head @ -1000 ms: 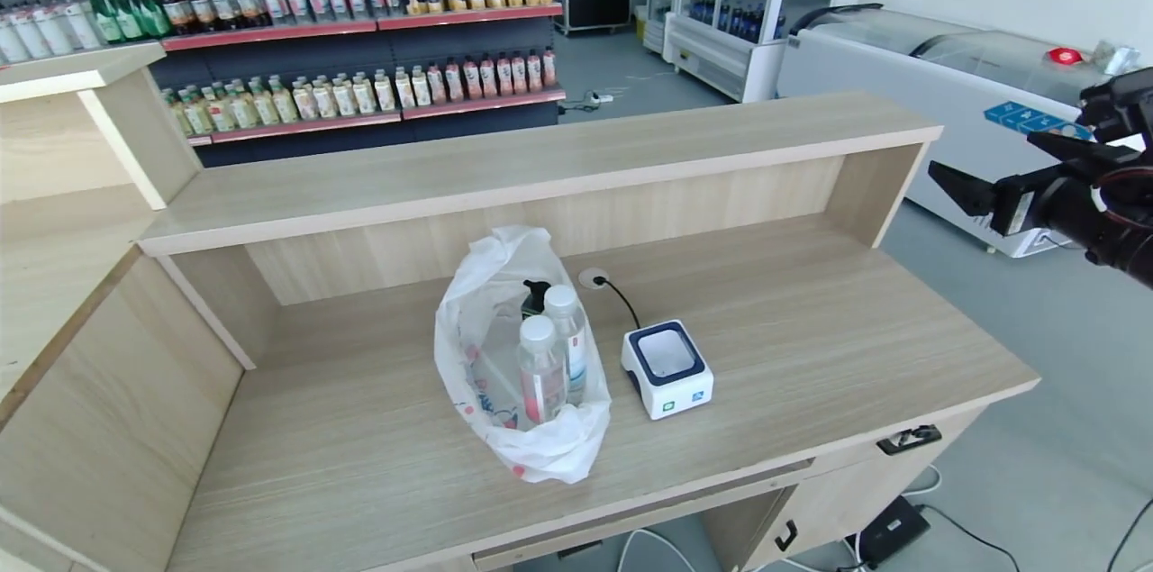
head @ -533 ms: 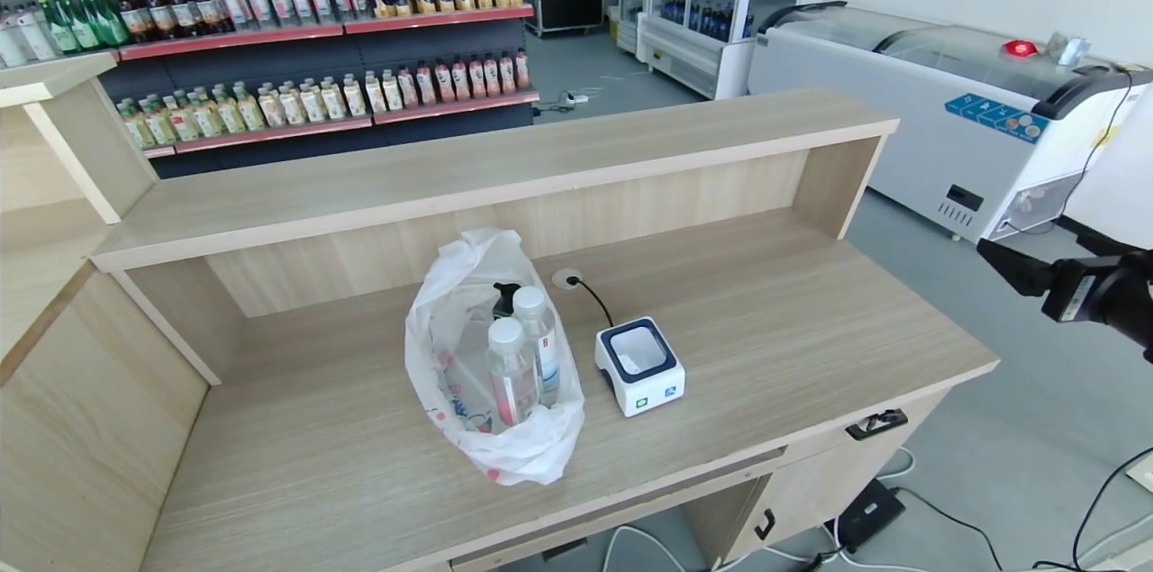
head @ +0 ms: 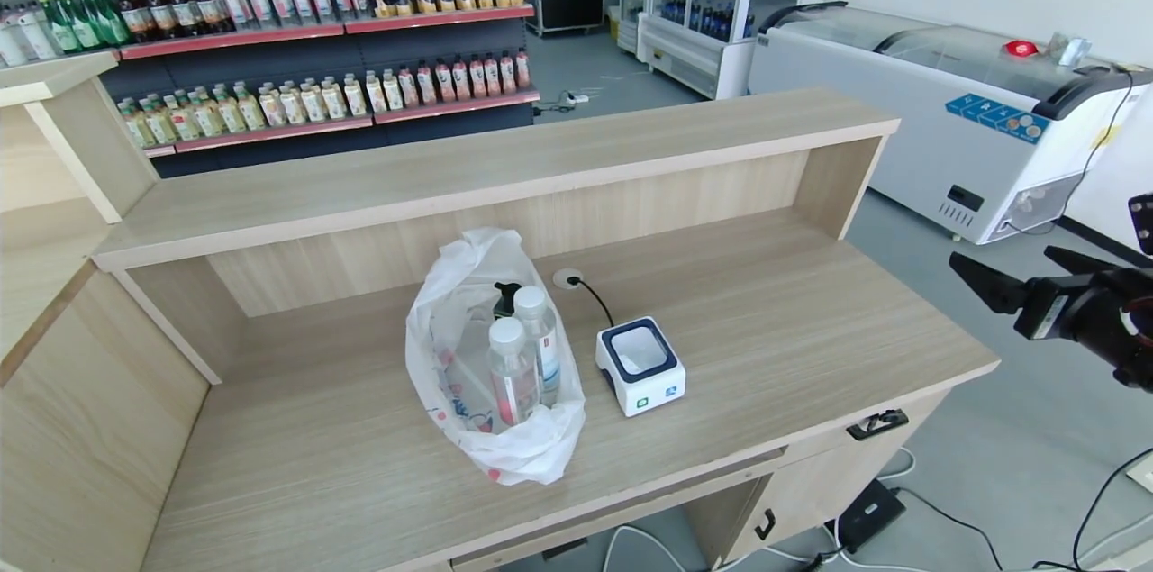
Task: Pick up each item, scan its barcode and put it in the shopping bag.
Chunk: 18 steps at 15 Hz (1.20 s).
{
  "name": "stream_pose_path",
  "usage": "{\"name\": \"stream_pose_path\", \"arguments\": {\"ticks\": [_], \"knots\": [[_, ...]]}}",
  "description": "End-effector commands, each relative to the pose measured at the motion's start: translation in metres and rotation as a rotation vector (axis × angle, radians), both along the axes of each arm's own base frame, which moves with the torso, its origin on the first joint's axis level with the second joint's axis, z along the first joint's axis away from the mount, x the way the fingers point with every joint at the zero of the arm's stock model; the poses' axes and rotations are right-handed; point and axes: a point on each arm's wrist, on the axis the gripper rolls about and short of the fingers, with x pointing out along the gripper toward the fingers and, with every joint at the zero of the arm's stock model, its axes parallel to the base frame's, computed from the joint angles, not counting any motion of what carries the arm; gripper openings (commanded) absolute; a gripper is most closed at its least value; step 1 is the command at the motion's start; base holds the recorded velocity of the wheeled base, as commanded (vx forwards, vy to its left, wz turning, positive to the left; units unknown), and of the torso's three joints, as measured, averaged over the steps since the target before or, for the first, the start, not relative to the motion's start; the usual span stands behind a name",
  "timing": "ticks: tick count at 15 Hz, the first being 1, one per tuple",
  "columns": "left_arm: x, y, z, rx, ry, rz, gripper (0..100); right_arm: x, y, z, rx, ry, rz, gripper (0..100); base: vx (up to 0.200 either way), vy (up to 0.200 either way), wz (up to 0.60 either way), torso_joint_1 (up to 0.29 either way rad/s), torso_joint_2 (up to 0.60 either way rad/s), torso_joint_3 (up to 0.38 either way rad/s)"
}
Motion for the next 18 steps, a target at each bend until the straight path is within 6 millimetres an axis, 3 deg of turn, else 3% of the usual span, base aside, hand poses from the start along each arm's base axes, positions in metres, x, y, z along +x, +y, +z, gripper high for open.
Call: {"name": "stream_pose_path", "arguments": {"ticks": [1, 3, 4, 8, 11, 13, 18], "knots": [[0.000, 0.000, 0.000, 0.000, 0.001, 0.000, 100, -0.015, -0.002, -0.029, 0.014, 0.070, -0.023, 100, 0.000, 0.000, 0.00, 0.000, 0.00, 0.000], [0.000, 0.000, 0.000, 0.000, 0.001, 0.000, 100, -0.065, 0.008, -0.055, 0.035, 0.135, -0.026, 100, 0.000, 0.000, 0.00, 0.000, 0.00, 0.000], [0.000, 0.000, 0.000, 0.000, 0.001, 0.000, 100, -0.074, 0.009, -0.049, 0.058, 0.133, -0.047, 100, 0.000, 0.000, 0.00, 0.000, 0.00, 0.000], [0.000, 0.000, 0.000, 0.000, 0.001, 0.000, 100, -0.160, 0.026, -0.056, 0.165, 0.307, -0.149, 100, 0.000, 0.000, 0.00, 0.000, 0.00, 0.000], [0.000, 0.000, 0.000, 0.000, 0.001, 0.000, 100, -0.234, 0.039, -0.088, 0.121, 0.250, -0.158, 100, 0.000, 0.000, 0.00, 0.000, 0.00, 0.000], [0.000, 0.000, 0.000, 0.000, 0.001, 0.000, 100, -0.249, 0.040, -0.092, 0.091, 0.103, -0.118, 100, 0.000, 0.000, 0.00, 0.000, 0.00, 0.000], [0.000, 0.000, 0.000, 0.000, 0.001, 0.000, 100, -0.249, 0.039, -0.094, 0.080, 0.118, -0.180, 100, 0.000, 0.000, 0.00, 0.000, 0.00, 0.000]]}}
